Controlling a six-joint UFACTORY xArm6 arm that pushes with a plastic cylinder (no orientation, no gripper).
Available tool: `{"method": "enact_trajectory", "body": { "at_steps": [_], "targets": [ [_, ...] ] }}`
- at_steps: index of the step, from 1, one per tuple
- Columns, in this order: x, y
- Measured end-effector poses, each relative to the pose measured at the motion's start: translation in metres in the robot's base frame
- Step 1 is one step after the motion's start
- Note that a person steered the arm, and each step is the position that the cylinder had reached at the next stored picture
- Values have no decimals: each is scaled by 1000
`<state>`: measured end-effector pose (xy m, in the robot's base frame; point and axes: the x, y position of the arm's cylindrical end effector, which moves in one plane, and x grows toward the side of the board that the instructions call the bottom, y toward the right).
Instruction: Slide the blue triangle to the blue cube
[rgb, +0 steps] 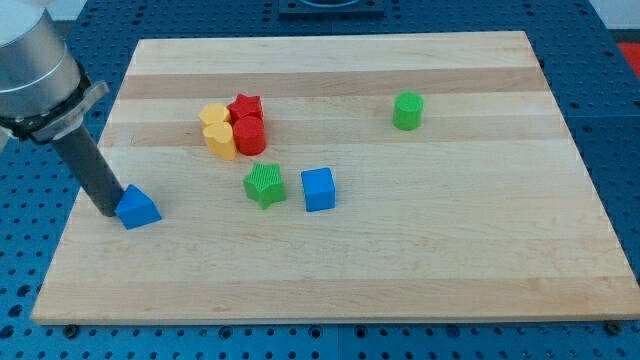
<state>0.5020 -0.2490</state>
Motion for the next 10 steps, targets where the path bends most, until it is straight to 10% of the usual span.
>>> {"method": "enact_trajectory", "body": {
  "at_steps": [10],
  "targets": [
    [4, 182]
  ]
}}
